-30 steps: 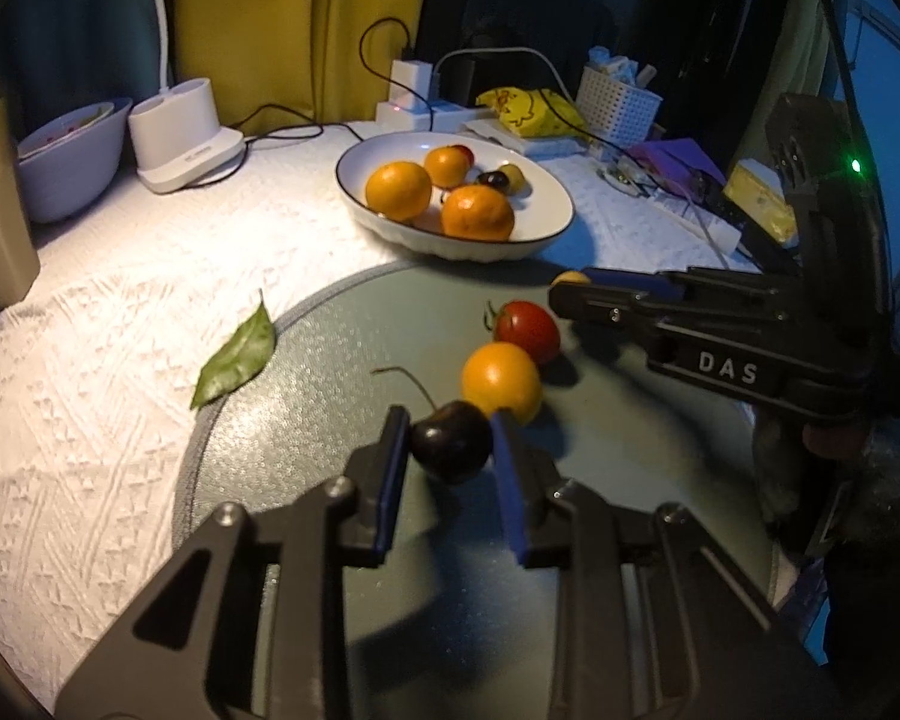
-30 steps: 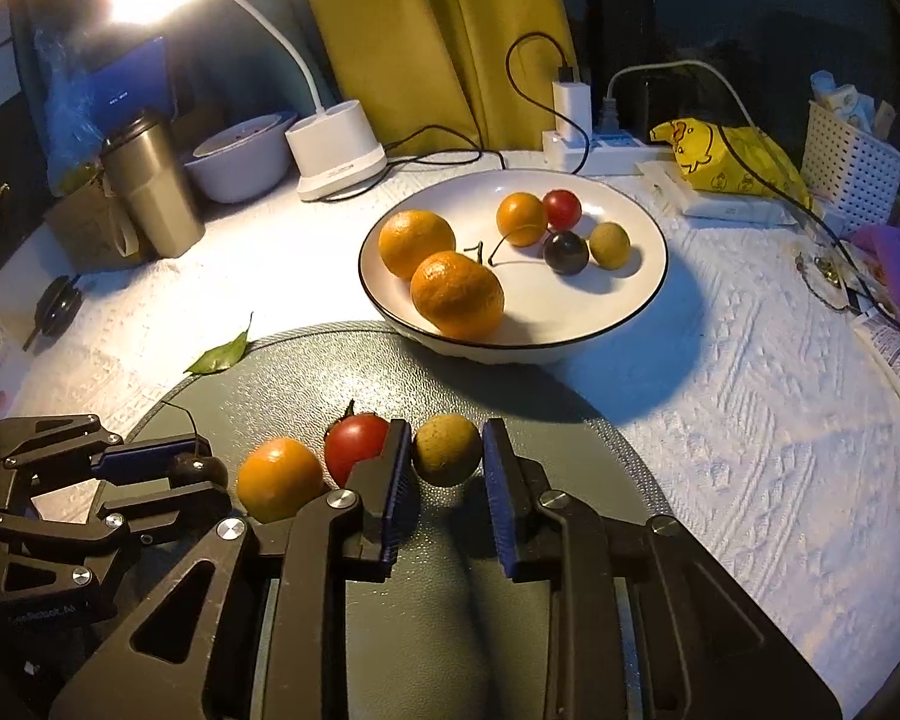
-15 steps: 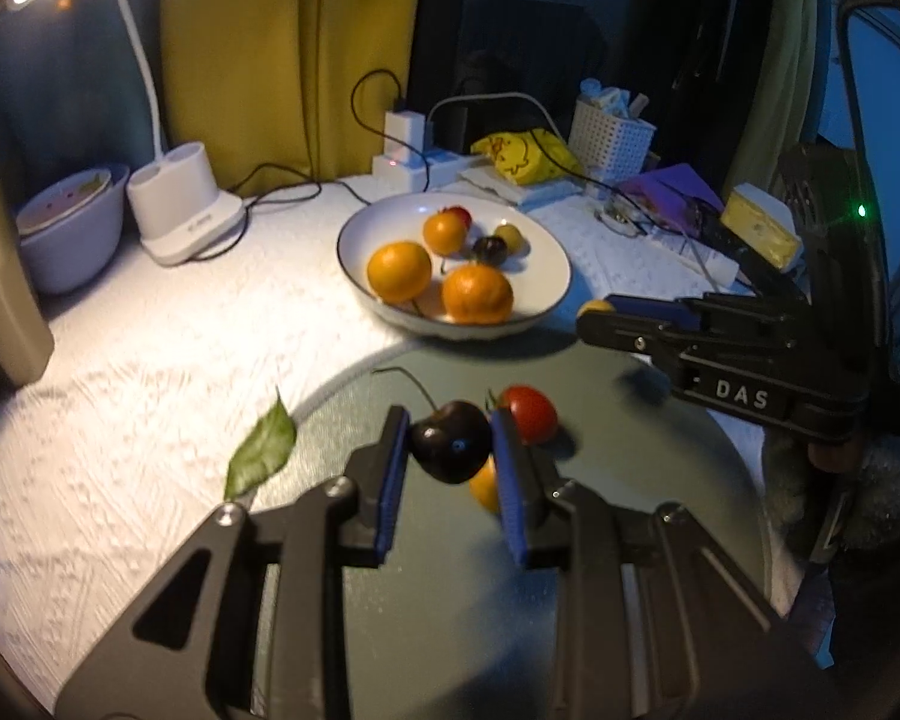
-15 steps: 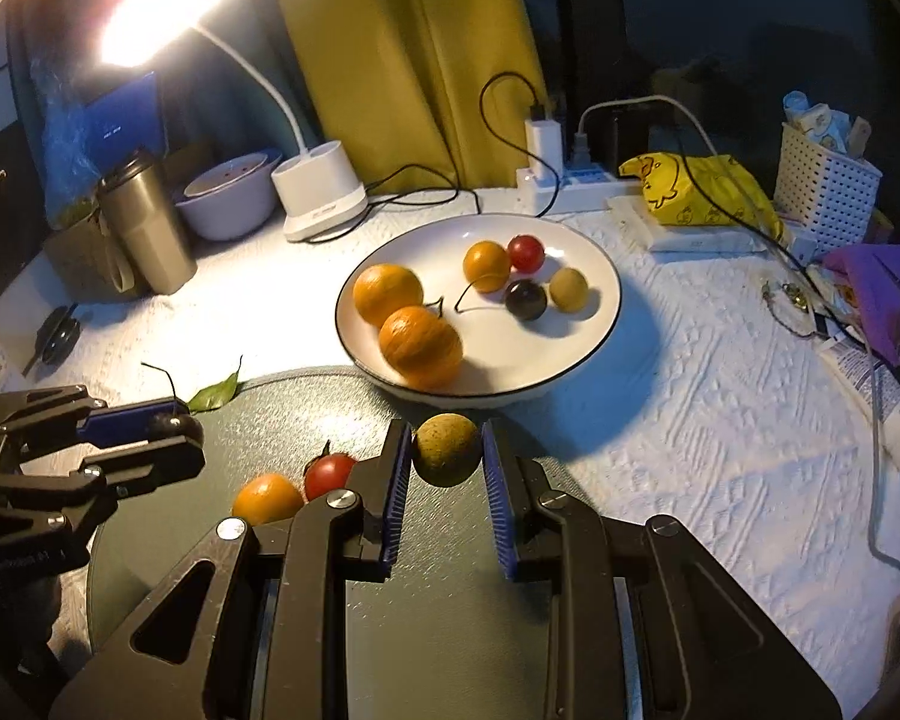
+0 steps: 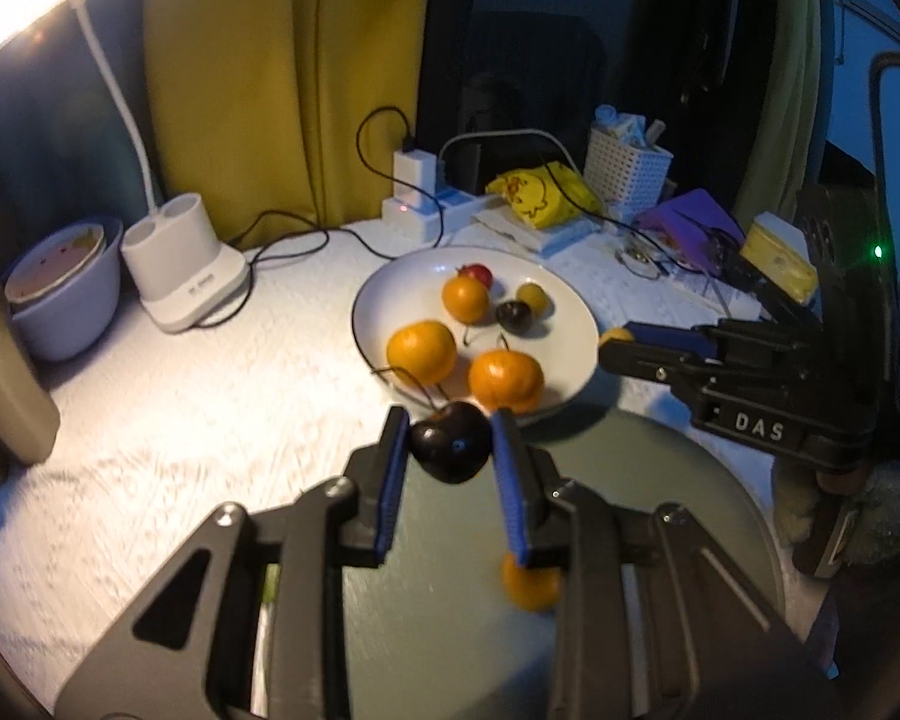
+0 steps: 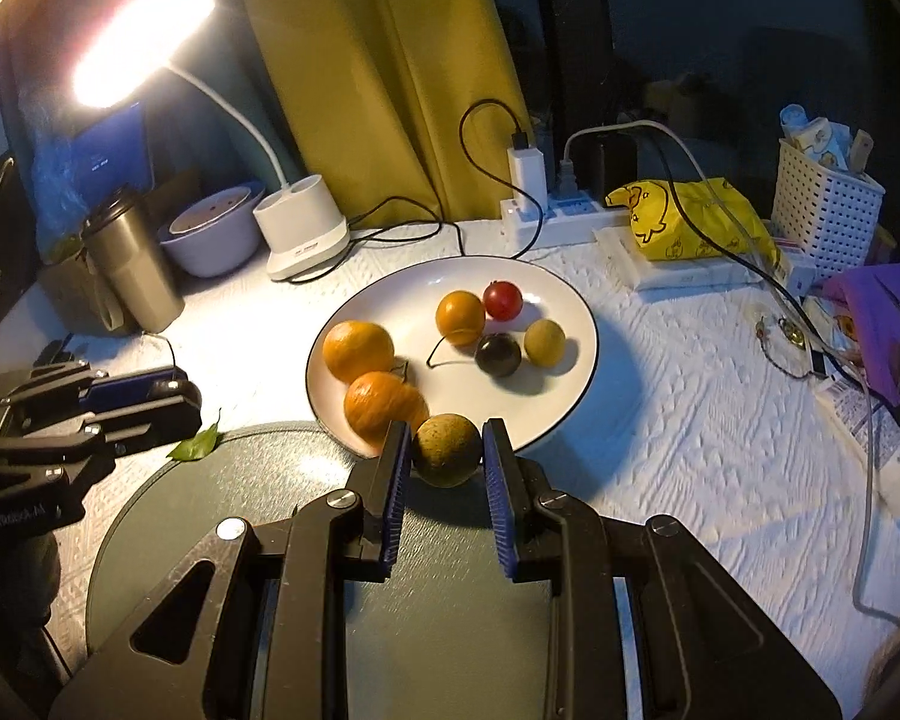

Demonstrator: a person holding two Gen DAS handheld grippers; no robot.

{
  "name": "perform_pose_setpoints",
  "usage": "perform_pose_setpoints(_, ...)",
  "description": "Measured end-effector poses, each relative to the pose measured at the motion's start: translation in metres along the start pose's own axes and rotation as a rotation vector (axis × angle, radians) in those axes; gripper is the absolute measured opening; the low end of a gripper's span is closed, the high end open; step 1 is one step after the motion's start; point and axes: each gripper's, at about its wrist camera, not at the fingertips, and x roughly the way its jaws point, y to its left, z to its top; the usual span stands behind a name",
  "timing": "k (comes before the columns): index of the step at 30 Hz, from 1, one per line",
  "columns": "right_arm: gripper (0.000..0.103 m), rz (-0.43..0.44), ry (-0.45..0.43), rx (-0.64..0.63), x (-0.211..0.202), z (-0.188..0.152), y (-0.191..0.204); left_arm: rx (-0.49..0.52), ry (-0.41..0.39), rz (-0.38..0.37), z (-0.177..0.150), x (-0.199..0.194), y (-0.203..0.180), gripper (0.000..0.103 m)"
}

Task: Organize fruits
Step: 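Carry the yellow fruit into the plate with the right tool while the left tool drops its cherry there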

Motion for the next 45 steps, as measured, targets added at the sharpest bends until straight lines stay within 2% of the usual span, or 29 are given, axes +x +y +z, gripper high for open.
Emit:
perform_pose_setpoints(19, 0.026, -0.005, 0.013, 0.029, 0.042, 0.017, -0.032, -0.020, 0.008, -0.014, 0.050, 0.072, 0.023, 0.029)
perform_pose_setpoints(30, 0.027, -0.022, 0.027, 0.036, 0.058, 0.018, -0.042, -0.066, 0.040, -0.015, 0.059, 0.102, 0.038, 0.030)
perform_pose_setpoints(32, 0.027, -0.024, 0.025, 0.038, 0.058, 0.018, -0.043, -0.069, 0.044, -0.019, 0.059, 0.103, 0.039, 0.033)
perform_pose_setpoints(35, 0.027, -0.032, 0.022, 0.034, 0.057, 0.019, -0.042, -0.076, 0.030, -0.020, 0.058, 0.099, 0.040, 0.047)
perform_pose_setpoints(45, 0.027, -0.052, -0.002, 0.031, 0.035, 0.017, -0.030, -0.058, -0.025, -0.011, 0.055, 0.057, 0.030, 0.047)
